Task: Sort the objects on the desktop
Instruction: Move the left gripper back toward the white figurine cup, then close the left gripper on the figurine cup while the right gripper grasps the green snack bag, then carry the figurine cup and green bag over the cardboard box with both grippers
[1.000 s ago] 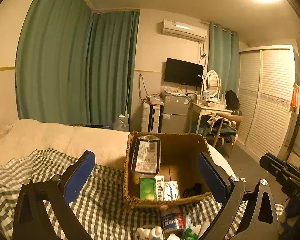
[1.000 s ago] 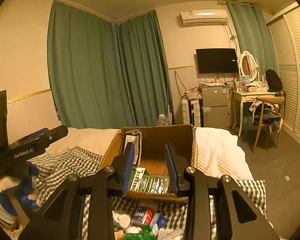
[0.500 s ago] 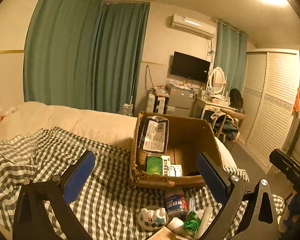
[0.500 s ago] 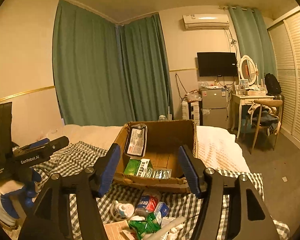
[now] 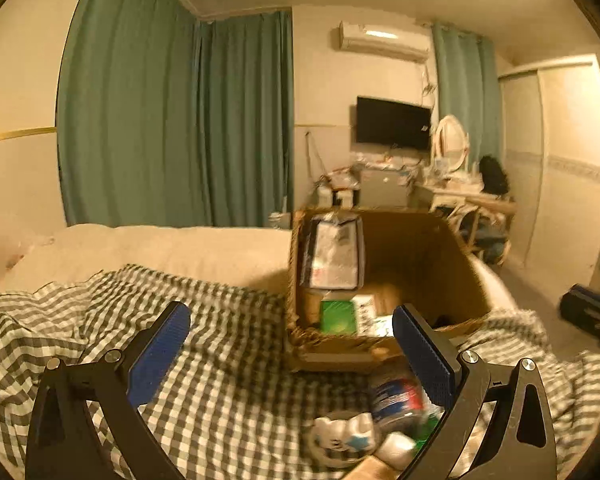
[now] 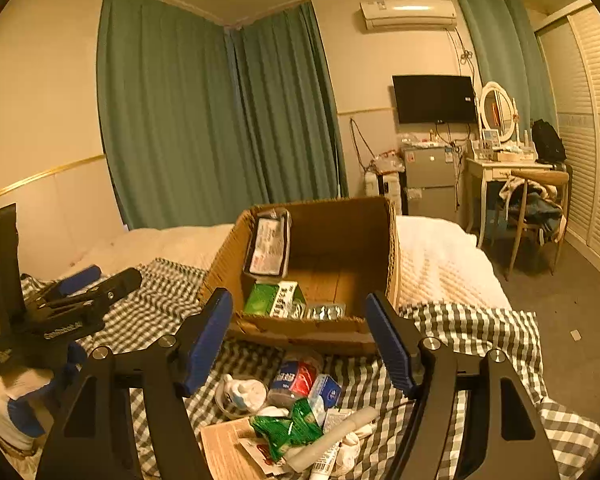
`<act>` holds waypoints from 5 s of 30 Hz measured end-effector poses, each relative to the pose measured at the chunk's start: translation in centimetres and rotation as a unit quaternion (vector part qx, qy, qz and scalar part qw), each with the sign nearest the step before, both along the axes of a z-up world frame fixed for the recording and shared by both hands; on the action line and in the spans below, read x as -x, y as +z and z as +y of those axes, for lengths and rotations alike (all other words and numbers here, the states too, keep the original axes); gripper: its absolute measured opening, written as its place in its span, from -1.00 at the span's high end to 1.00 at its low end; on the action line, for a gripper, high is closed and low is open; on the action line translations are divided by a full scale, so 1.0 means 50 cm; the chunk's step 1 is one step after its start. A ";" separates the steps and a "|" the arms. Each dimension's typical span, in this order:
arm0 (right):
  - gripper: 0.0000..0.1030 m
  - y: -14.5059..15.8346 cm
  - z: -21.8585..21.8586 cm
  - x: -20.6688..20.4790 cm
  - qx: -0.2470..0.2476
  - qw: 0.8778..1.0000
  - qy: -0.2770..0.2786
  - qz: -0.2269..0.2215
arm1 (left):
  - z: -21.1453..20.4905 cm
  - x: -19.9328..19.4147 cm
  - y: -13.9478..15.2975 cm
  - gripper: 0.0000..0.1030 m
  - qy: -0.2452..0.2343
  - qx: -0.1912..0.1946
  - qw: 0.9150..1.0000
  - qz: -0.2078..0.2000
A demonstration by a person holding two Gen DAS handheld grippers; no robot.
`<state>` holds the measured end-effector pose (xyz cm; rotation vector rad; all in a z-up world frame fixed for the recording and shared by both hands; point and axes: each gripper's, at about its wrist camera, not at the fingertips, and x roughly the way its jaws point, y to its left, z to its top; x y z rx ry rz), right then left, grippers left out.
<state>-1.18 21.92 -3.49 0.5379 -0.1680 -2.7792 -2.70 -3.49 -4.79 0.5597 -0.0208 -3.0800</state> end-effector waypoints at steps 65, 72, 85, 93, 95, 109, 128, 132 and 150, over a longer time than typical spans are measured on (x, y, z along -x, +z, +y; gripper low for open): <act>0.27 -0.349 -0.107 0.142 -0.071 0.962 0.110 -0.240 | 0.072 0.203 -0.311 -0.42 -0.115 -0.033 0.958 -0.262; 0.29 -0.322 -0.089 0.127 -0.074 0.969 0.092 -0.215 | 0.088 0.172 -0.249 -0.36 -0.119 -0.024 0.963 -0.240; 0.29 -0.237 -0.067 0.096 -0.065 0.985 0.048 -0.152 | 0.082 0.109 -0.163 -0.35 -0.134 -0.008 0.974 -0.180; 0.29 -0.175 -0.071 0.072 -0.060 0.992 0.032 -0.104 | 0.081 0.087 -0.119 -0.35 -0.129 -0.017 0.979 -0.155; 0.29 -0.160 -0.067 0.058 -0.055 0.994 0.030 -0.092 | 0.076 0.082 -0.107 -0.35 -0.128 -0.019 0.981 -0.147; 0.29 -0.051 -0.044 0.005 -0.027 0.999 0.021 -0.014 | 0.075 0.036 0.017 -0.35 -0.127 -0.032 0.988 -0.077; 0.29 0.116 -0.025 0.039 -0.018 0.997 0.004 0.075 | 0.097 0.061 0.176 -0.35 -0.109 -0.011 0.994 0.005; 0.29 0.134 -0.028 0.063 -0.019 0.996 0.007 0.081 | 0.098 0.090 0.200 -0.35 -0.102 -0.003 0.995 0.016; 0.29 0.162 -0.053 0.218 -0.081 0.992 0.009 0.098 | 0.096 0.276 0.156 -0.35 -0.084 0.000 0.996 0.004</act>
